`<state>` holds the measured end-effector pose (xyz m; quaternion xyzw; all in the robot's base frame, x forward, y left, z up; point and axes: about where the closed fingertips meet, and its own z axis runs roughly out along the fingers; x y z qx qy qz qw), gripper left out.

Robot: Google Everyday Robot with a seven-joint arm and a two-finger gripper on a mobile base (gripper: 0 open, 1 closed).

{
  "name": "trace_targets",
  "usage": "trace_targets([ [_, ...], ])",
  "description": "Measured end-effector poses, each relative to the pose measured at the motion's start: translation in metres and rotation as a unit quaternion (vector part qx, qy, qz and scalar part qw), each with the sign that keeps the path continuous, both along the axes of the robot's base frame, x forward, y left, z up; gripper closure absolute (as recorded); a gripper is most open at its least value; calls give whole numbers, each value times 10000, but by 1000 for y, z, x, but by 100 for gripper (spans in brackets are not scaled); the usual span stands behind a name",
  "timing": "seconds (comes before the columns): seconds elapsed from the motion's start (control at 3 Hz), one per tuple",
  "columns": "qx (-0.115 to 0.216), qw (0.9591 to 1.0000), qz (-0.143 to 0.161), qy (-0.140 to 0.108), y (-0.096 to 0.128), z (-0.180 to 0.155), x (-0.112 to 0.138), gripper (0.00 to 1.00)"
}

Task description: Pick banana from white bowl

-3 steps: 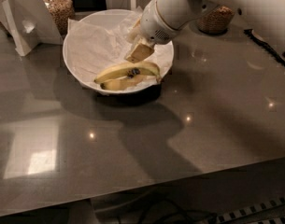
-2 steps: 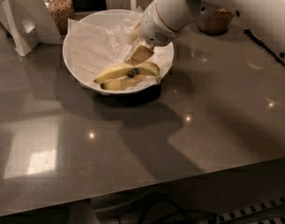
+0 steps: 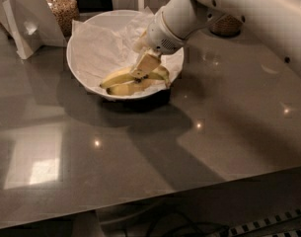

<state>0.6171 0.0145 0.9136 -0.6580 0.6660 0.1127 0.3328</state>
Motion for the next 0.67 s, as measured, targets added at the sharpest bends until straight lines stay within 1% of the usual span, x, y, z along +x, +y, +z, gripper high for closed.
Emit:
trace_targets([
  [0.33, -69, 9998, -40, 161, -4, -12, 2, 48],
  [0.67, -199, 9992, -123, 320, -17, -24, 4, 48],
])
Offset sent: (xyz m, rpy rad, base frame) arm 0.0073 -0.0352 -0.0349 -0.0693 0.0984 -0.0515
